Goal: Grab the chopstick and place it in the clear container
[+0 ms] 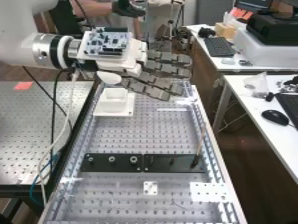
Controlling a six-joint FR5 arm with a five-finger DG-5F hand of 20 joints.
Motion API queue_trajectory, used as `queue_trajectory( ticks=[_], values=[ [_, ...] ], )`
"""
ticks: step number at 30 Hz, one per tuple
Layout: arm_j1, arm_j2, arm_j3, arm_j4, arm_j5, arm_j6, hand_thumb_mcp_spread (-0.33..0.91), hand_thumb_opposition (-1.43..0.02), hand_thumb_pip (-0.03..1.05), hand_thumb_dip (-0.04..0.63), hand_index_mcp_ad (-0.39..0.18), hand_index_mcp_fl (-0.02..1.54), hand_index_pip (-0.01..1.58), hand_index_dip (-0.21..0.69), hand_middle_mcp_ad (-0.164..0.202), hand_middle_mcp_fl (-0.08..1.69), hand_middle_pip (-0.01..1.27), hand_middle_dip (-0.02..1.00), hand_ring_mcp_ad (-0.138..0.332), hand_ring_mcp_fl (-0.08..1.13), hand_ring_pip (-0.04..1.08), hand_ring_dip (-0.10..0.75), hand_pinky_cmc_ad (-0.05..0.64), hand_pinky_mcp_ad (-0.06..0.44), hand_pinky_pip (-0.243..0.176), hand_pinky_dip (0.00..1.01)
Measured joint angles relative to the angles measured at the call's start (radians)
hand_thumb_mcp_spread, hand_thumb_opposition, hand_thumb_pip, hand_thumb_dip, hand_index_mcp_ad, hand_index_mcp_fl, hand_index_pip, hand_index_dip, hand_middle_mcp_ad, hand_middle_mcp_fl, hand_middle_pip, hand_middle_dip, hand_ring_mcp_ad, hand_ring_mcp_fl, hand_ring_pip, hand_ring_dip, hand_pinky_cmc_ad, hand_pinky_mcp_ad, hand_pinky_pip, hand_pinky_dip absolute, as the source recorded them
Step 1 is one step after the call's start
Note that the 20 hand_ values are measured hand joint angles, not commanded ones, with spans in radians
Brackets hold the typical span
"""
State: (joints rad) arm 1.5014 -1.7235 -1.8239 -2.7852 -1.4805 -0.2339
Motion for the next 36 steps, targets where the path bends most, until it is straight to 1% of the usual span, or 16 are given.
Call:
queue_trajectory(
  ticks=[5,9,10,12,13,14,17,18,20,22,24,25,28,30,33,36],
  values=[
    [-0.005,-0.037,-0.017,0.073,0.046,0.091,0.1,-0.65,0.32,0.007,0.038,-0.01,0.05,0.019,0.093,0.01,0.09,0.03,0.218,0.03,0.07,0.003,0.208,0.168,-0.145,0.2],
    [-0.009,-0.058,-0.032,0.135,0.052,0.123,0.12,-0.66,0.33,0.003,0.038,-0.01,0.05,0.019,0.091,0.01,0.1,0.03,0.218,0.03,0.07,0.0,0.208,0.168,-0.145,0.23],
    [-0.01,-0.065,-0.04,0.159,0.066,0.135,0.14,-0.66,0.35,0.003,0.038,-0.01,0.05,0.019,0.094,0.02,0.1,0.03,0.218,0.03,0.07,0.0,0.208,0.171,-0.145,0.23],
    [-0.011,-0.075,-0.052,0.21,0.094,0.156,0.16,-0.66,0.47,0.007,0.038,-0.01,0.05,0.038,0.091,0.07,0.1,0.03,0.222,0.03,0.07,0.0,0.199,0.178,-0.145,0.24],
    [-0.012,-0.082,-0.061,0.247,0.111,0.172,0.16,-0.66,0.49,0.003,0.037,-0.01,0.05,0.079,0.091,0.11,0.11,0.06,0.22,0.03,0.07,0.0,0.195,0.178,-0.145,0.24],
    [-0.013,-0.088,-0.066,0.275,0.125,0.186,0.17,-0.66,0.5,0.009,0.026,-0.01,0.06,0.086,0.094,0.14,0.11,0.09,0.223,0.03,0.07,0.0,0.194,0.182,-0.145,0.24],
    [-0.016,-0.125,-0.085,0.381,0.195,0.276,0.21,-0.66,0.53,0.049,0.017,0.01,0.07,0.202,0.089,0.2,0.1,0.21,0.229,0.02,0.07,0.0,0.197,0.185,-0.145,0.24],
    [-0.017,-0.131,-0.087,0.391,0.206,0.29,0.23,-0.66,0.58,0.068,0.007,0.03,0.07,0.213,0.093,0.21,0.11,0.25,0.229,0.02,0.08,0.003,0.197,0.185,-0.141,0.24],
    [-0.019,-0.162,-0.089,0.424,0.254,0.351,0.23,-0.66,0.65,0.084,-0.024,0.04,0.07,0.223,0.094,0.25,0.1,0.3,0.225,0.01,0.08,0.003,0.197,0.182,-0.141,0.24],
    [-0.02,-0.187,-0.088,0.439,0.282,0.389,0.22,-0.68,0.65,0.11,-0.045,0.08,0.07,0.232,0.091,0.28,0.1,0.36,0.223,0.0,0.08,0.012,0.201,0.178,-0.141,0.24],
    [-0.02,-0.21,-0.083,0.446,0.305,0.416,0.25,-0.7,0.65,0.138,-0.049,0.12,0.07,0.237,0.091,0.28,0.1,0.41,0.223,0.01,0.08,0.026,0.211,0.201,-0.141,0.23],
    [-0.02,-0.223,-0.078,0.449,0.32,0.43,0.26,-0.71,0.66,0.15,-0.054,0.14,0.07,0.25,0.094,0.3,0.1,0.43,0.223,0.01,0.06,0.026,0.211,0.201,-0.145,0.22],
    [-0.018,-0.246,-0.067,0.451,0.353,0.452,0.26,-0.71,0.75,0.182,-0.08,0.2,0.07,0.251,0.091,0.35,0.09,0.45,0.222,0.01,0.09,0.042,0.211,0.199,-0.141,0.23],
    [-0.017,-0.261,-0.057,0.449,0.366,0.47,0.25,-0.71,0.75,0.202,-0.089,0.24,0.09,0.251,0.091,0.35,0.09,0.46,0.22,0.01,0.09,0.044,0.215,0.199,-0.141,0.23],
    [-0.015,-0.285,-0.036,0.439,0.381,0.495,0.28,-0.73,0.76,0.244,-0.093,0.26,0.21,0.218,0.091,0.35,0.09,0.5,0.218,0.01,0.09,0.072,0.227,0.199,-0.141,0.23],
    [-0.013,-0.309,-0.009,0.426,0.395,0.514,0.3,-0.75,0.84,0.278,-0.094,0.28,0.39,0.173,0.091,0.34,0.09,0.51,0.211,0.01,0.09,0.094,0.239,0.199,-0.145,0.22]
  ],
)
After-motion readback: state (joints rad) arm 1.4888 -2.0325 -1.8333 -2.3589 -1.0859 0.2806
